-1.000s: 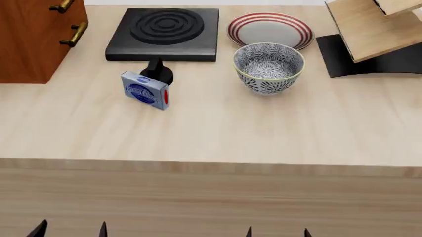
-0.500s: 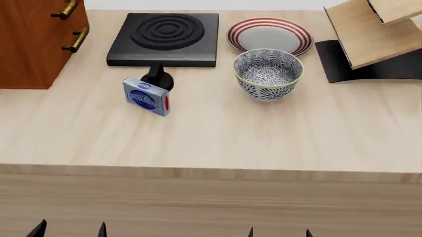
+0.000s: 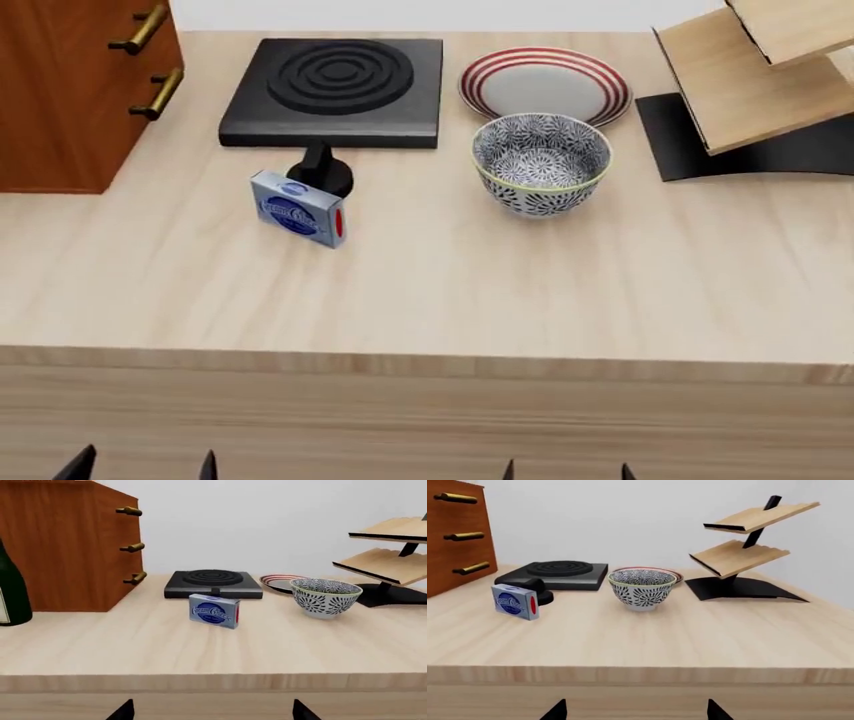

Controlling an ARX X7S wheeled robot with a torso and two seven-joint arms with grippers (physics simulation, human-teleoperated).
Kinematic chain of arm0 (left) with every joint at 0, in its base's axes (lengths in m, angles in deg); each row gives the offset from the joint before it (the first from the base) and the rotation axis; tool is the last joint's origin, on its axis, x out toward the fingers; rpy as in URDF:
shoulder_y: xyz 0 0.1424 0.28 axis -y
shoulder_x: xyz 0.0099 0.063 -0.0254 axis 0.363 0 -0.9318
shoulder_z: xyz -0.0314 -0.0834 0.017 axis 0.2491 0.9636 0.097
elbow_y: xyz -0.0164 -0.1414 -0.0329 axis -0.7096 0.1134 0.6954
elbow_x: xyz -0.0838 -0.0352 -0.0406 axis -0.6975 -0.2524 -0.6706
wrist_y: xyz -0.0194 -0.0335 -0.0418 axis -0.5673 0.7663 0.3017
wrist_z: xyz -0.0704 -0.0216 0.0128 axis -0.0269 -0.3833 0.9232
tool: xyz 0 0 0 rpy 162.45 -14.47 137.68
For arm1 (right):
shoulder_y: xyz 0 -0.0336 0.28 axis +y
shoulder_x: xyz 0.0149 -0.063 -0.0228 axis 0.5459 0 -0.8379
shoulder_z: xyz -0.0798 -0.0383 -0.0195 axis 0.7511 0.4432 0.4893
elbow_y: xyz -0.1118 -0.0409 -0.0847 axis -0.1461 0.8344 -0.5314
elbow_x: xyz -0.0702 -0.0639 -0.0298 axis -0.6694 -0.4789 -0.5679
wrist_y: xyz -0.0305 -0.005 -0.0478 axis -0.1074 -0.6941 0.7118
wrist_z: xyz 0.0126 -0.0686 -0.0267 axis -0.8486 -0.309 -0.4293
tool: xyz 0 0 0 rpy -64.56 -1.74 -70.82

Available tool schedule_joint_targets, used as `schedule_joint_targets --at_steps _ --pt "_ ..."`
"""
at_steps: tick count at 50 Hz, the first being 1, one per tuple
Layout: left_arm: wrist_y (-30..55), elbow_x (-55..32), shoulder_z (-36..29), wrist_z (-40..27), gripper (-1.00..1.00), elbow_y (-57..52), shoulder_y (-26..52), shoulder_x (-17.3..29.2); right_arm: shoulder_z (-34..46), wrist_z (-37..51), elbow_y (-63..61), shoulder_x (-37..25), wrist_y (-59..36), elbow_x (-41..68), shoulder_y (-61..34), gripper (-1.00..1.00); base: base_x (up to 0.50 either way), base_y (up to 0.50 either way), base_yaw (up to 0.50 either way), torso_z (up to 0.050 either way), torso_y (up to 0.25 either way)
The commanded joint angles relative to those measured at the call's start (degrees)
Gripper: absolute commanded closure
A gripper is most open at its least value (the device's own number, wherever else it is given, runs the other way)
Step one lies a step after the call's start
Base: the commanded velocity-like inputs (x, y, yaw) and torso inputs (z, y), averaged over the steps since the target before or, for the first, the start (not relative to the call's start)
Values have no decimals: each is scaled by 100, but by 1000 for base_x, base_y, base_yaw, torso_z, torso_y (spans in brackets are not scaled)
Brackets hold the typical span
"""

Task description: Pick up the cream cheese and put it in the bowl.

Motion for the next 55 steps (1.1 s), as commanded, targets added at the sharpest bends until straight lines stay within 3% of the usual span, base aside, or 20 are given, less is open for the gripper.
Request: schedule_joint_targets --at_steps 1,7,51,55 --pt "170 -102 -13 -106 -100 -218 -14 95 16 110 -159 -73 -87 140 23 -100 0 0 0 50 0" --pt "359 12 -47 -255 -100 -564 12 160 76 143 -361 -109 -340 198 2 -100 0 0 0 46 0" --pt "2068 -232 -266 -622 -100 -3223 263 558 429 534 -2983 -623 -2203 69 -183 -100 0 0 0 0 0" --pt "2165 68 -438 -724 -100 -3427 323 672 427 553 -3175 -644 -2399 104 -249 -100 0 0 0 0 0"
